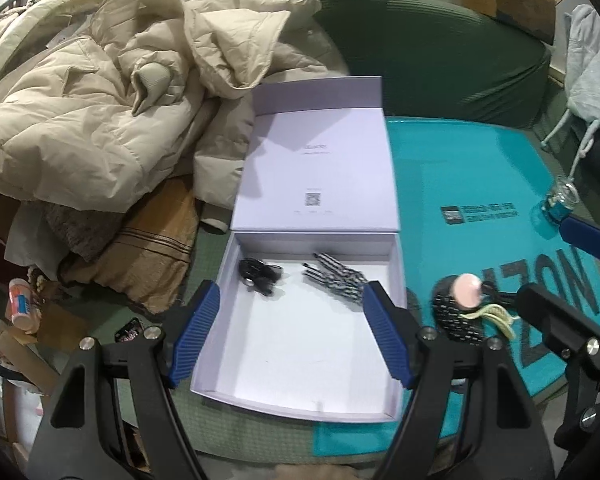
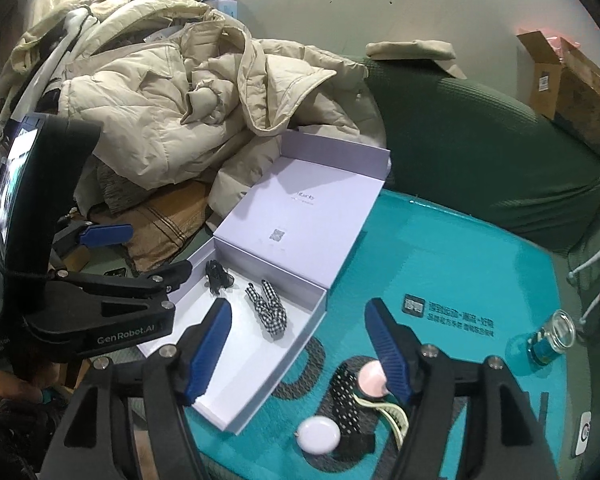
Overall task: Organize objects
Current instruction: 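Withdraw both tools from the box back toward the mat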
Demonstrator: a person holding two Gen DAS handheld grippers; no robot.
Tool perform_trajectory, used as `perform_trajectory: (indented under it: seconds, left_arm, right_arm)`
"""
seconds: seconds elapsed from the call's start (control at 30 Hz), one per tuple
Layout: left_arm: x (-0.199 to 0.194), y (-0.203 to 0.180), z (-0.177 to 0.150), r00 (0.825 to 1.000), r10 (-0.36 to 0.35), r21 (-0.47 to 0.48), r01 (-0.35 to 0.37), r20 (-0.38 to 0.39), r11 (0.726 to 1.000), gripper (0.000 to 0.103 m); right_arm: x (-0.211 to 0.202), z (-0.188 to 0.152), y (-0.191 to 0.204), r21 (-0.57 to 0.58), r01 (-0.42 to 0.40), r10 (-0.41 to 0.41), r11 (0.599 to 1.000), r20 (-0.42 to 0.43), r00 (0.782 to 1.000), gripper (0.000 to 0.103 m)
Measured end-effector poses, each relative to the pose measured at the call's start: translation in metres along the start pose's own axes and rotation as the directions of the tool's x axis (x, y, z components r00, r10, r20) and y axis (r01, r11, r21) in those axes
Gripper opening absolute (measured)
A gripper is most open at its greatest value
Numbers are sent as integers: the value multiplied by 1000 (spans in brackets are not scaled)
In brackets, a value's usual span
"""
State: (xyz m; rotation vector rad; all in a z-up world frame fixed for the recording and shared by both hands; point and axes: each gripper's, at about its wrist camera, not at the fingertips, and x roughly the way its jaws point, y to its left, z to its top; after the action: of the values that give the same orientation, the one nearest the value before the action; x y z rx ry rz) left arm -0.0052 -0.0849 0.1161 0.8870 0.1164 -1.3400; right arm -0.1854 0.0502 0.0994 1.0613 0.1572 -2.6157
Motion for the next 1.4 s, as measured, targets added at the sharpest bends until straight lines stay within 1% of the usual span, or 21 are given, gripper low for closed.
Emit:
perform_trajectory:
  seconds: [0.2, 0.47, 0.87, 1.13, 1.27, 1.4]
  left_arm:
    - [-11, -17, -8, 1000, 4, -25, -4, 0, 1000, 73]
    - [-12, -47, -25, 999, -36, -30, 35, -20, 999, 73]
    - [-5, -97, -44, 994, -103, -15, 102, -40, 995, 73]
    - [8, -126, -56, 988, -131, 9, 132, -76, 991, 73]
    - [16, -138, -62, 983, -150, 9, 152, -103, 988, 73]
    - [25, -149, -69, 974, -188, 5, 190, -124, 982, 73]
  right_arm:
    - [-20, -15, -13, 9, 17, -17, 1000, 11, 1000, 70]
    - [-34, -38, -32, 32, 15, -15, 999, 1, 1000, 70]
    - [-42, -78, -67, 82, 57, -52, 995, -54, 997, 70]
    - [-39, -103, -89, 121, 86, -74, 989, -99, 992, 70]
    - [-34, -116, -99, 144, 95, -77, 985, -128, 989, 70]
    - [-28, -129, -108, 164, 103, -77, 981, -158, 984, 70]
